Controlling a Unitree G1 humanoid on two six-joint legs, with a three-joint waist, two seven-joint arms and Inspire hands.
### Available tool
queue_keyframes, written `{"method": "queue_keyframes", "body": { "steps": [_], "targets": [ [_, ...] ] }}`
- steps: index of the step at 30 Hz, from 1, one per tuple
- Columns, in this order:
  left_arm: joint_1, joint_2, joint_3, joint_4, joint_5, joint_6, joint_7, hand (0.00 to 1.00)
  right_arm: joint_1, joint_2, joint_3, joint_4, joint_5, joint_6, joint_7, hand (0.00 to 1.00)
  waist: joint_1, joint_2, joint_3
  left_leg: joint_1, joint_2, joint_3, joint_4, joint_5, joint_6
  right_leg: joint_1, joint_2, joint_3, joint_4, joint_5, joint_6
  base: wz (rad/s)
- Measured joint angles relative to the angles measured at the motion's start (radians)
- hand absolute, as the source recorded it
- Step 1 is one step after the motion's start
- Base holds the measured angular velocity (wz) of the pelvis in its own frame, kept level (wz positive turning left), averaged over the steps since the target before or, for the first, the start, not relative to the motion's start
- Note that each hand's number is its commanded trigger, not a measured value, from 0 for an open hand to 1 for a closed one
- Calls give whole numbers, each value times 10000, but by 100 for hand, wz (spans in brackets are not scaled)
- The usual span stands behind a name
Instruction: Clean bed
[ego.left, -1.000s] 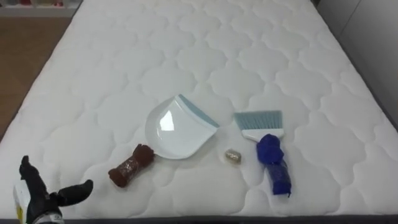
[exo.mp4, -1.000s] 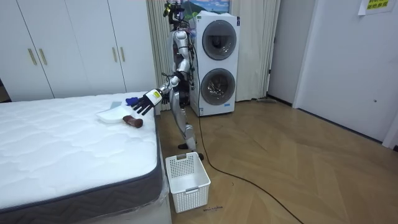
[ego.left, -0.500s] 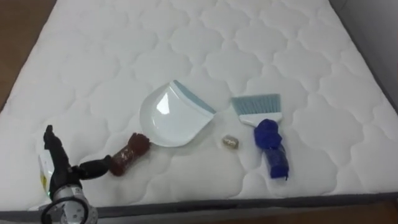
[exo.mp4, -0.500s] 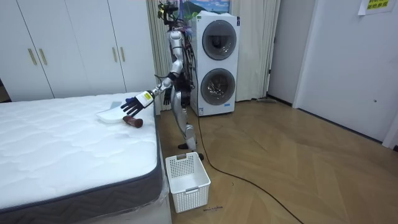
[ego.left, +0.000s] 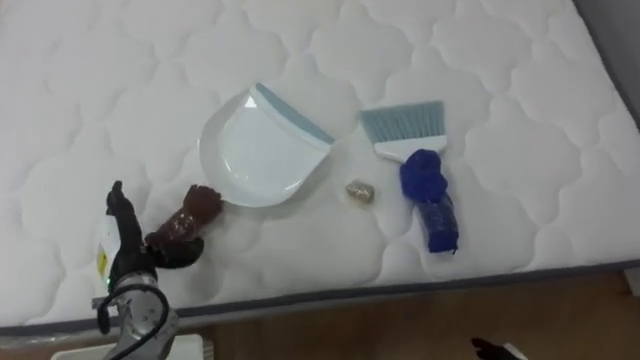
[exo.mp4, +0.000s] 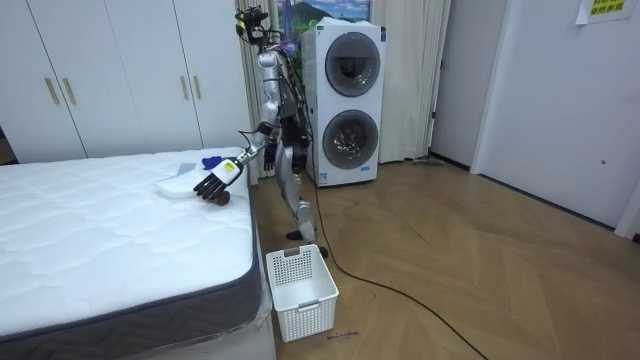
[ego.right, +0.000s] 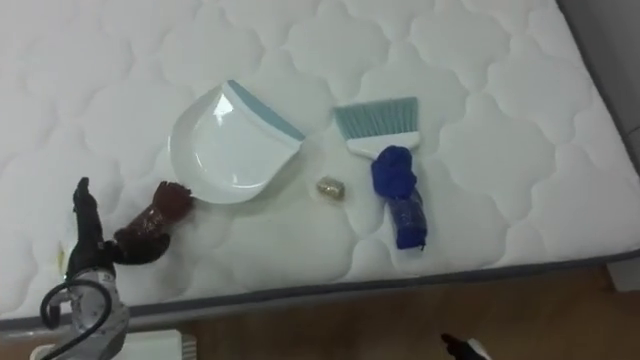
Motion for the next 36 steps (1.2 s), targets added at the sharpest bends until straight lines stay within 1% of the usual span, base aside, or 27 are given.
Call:
{"method": "queue_keyframes", "body": {
  "steps": [1, 2, 4, 5, 7, 8, 9, 10, 11, 12, 13, 14, 15, 16, 17, 18, 19, 20, 21, 22, 24, 25, 26, 29, 32, 34, 36],
  "targets": [
    [-3, -10, -4, 1, 35, 3, -17, 0, -66, -1, 38, 6, 2, 7, -17, 0, 18, -1, 16, -12, -7, -80, 6, 0, 0, -97, -21, -15, 147, 0, -2, -22],
    [-79, -11, 1, 6, 67, 6, -34, 0, -181, -2, 155, 3, 1, 9, -113, 0, 20, -9, 51, -108, -20, -222, 69, -1, -1, -271, -96, -40, 353, 13, -24, -8],
    [-439, -9, -1, 258, 302, 4, -44, 0, -325, 16, 201, 5, 14, 10, -190, 0, -11, 3, 164, -354, -12, -207, 338, -1, -1, -368, -153, -29, 396, 19, -37, 2],
    [-620, -9, -2, 480, 431, 4, -65, 0, -410, 29, 272, 4, 12, 8, -190, 0, -12, 17, 196, -426, 3, -166, 408, -1, -1, -424, -147, -13, 413, 16, -42, -3],
    [-719, 8, 10, 554, 610, 4, -65, 0, -515, 25, 318, 20, 14, 7, -216, 0, 1, 15, 198, -689, 2, -148, 650, -1, -1, -716, -170, 8, 633, 14, -47, -10],
    [-735, 13, 15, 558, 631, 5, -64, 0, -614, 22, 318, 25, 22, 2, -291, 0, -1, 10, 202, -870, -12, -169, 800, -1, -1, -1037, -220, -15, 1006, 24, -64, -18],
    [-740, 17, 25, 576, 723, 15, -59, 0, -715, -10, 299, 30, 180, -78, -466, 0, -60, 89, 307, -885, -27, -571, 848, -5, 0, -1726, -358, -113, 1956, 38, -284, -23],
    [-741, 47, 47, 596, 801, 25, -57, 0, -790, -51, 302, 20, 322, -133, -588, 0, -91, 135, 366, -950, -12, -929, 901, -13, 1, -2096, -243, -123, 2064, -24, -526, -42],
    [-780, 243, 219, 599, 845, 41, -34, 0, -1128, -45, 328, -29, 407, -245, -794, 0, -125, 74, 349, -1563, 74, -1009, 1547, -38, -41, -2726, 126, -189, 537, 290, -994, -35],
    [-818, 334, 273, 647, 844, 66, -9, 0, -1229, -14, 366, -50, 479, -288, -896, 0, -149, -2, 341, -1895, 54, -913, 2008, -133, -204, -2869, 187, -255, -334, 1047, -1100, -24],
    [-947, 272, 349, 947, 1028, 88, 29, 0, -1245, -40, 515, -58, 578, -293, -1076, 0, -158, 124, 427, -2280, 181, -643, 2836, -679, -587, -2995, 131, -373, -486, 1956, -1342, 0],
    [-1082, 225, 346, 989, 1043, 84, 30, 0, -1294, -110, 543, 110, 752, -252, -1123, 0, -157, 367, 457, -2418, 400, -419, 3005, -892, -551, -3065, 233, -437, -267, 1919, -1388, 19],
    [-1272, 251, 301, 998, 969, 80, 64, 0, -1281, -39, 639, 289, 897, -263, -1091, 0, -192, 373, 459, -2620, 408, -378, 2704, -846, -502, -3167, 176, -296, -95, 1909, -1396, 28],
    [-1405, 263, 249, 1012, 982, 71, 98, 0, -1242, -12, 700, 314, 918, -260, -1012, 0, -200, 376, 458, -2717, 444, -328, 2439, -687, -509, -3166, 182, -222, -71, 1884, -1355, 47],
    [-1633, 303, 200, 1016, 1020, 4, 168, 0, -1111, 57, 696, 307, 1002, -273, -916, 0, -194, 323, 461, -2776, 557, 46, 2326, -555, -329, -3183, 145, -175, 97, 1778, -1220, 33],
    [-1710, 310, 194, 1074, 1035, -29, 314, 0, -1084, 77, 685, 305, 1109, -279, -836, 0, -186, 229, 429, -2743, 581, 414, 2446, -462, -234, -3169, 65, -111, 124, 1738, -1158, 22],
    [-1714, 310, 197, 1119, 1036, -33, 382, 0, -1094, 50, 681, 305, 1125, -279, -822, 0, -185, 205, 421, -2734, 567, 555, 2478, -441, -201, -3150, 20, -84, 124, 1719, -1130, 0],
    [-1708, 332, 211, 1213, 1013, -39, 482, 0, -1151, 6, 670, 305, 1151, -277, -802, 0, -185, 185, 433, -2736, 539, 784, 2552, -432, -136, -3167, -16, -15, 197, 1725, -1123, -10],
    [-1697, 385, 220, 1223, 1013, -39, 511, 0, -1153, -10, 670, 305, 1203, -259, -697, 0, -204, 175, 434, -2779, 533, 920, 2600, -504, -53, -3170, -61, 16, 212, 1691, -1063, -8],
    [-1700, 421, 218, 1220, 1015, -39, 514, 0, -1147, -12, 682, 306, 1243, -243, -618, 0, -222, 163, 431, -2791, 538, 965, 2592, -576, -41, -3174, -79, 14, 208, 1640, -945, 5],
    [-1705, 515, 188, 1217, 989, -38, 575, 0, -1072, -11, 710, 297, 1560, -177, -378, 0, -252, 62, 382, -2835, 553, 1084, 2650, -595, 2, -3184, -114, 121, 203, 1728, -884, 12],
    [-1704, 529, 180, 1217, 978, -38, 637, 0, -1009, -13, 717, 287, 1617, -179, -339, 0, -264, 45, 372, -2834, 579, 1136, 2662, -582, -3, -3182, -118, 140, 203, 1743, -885, 9],
    [-1704, 587, 177, 1217, 979, -39, 771, 0, -935, -12, 741, 291, 1813, -178, -245, 0, -262, 39, 367, -2861, 663, 1250, 2763, -578, -12, -3179, -107, 141, 196, 1773, -899, 0],
    [-1703, 794, 153, 1305, 987, -45, 1019, 0, -1005, -11, 935, 287, 1885, -190, -171, 0, -306, 49, 362, -3135, 714, 1256, 3078, -609, -61, -3330, -37, 90, 192, 1902, -1012, -6],
    [-1700, 797, -89, 1527, 993, -43, 1116, 0, -1046, -14, 1061, 279, 1885, -193, -166, 0, -340, 63, 353, -3310, 739, 1241, 3178, -610, -62, -3455, -53, 9, 205, 1953, -1067, -2],
    [-1699, 796, -235, 1585, 1003, -31, 1119, 0, -1069, -12, 1130, 274, 1885, -191, -167, 0, -327, 109, 347, -3455, 859, 1238, 3377, -639, -44, -3513, 40, -9, 194, 2008, -1132, -7],
    [-1690, 797, -337, 1601, 1003, -17, 1130, 0, -1118, -28, 1311, 228, 1876, -192, -162, 0, -311, 116, 347, -3534, 893, 1194, 3476, -682, -73, -3555, 77, -27, 215, 2026, -1180, -3]
  ]
}}
